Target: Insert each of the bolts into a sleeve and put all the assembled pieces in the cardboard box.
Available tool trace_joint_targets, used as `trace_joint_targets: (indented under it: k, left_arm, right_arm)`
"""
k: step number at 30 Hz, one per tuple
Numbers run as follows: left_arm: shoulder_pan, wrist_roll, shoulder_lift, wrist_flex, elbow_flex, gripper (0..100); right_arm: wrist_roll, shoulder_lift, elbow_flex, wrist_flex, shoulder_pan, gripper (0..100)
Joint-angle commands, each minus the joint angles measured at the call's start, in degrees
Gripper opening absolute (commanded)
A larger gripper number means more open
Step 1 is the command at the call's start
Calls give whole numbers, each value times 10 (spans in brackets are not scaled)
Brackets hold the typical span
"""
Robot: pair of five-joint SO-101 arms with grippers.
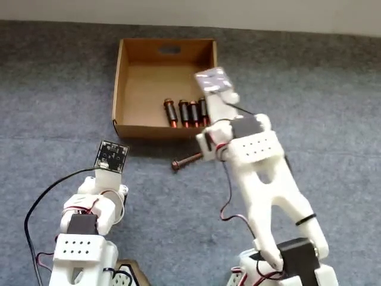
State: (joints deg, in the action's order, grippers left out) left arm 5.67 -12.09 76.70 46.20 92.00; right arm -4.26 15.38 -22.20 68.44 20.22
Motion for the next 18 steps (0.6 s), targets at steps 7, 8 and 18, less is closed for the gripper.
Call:
trace_joint_targets:
  k: [7,8,18]
  left_arm:
    - [-6,3,7,-11,-2,24]
    - [-6,3,7,-11,-2,24]
    - [-6,3,7,-11,-2,24]
  right_arm:
    - [-71,22,-170,-109,-166,6]
    - [-84,22,-193,-129,-173,6]
    - [-105,22,-272,-159,-182,22]
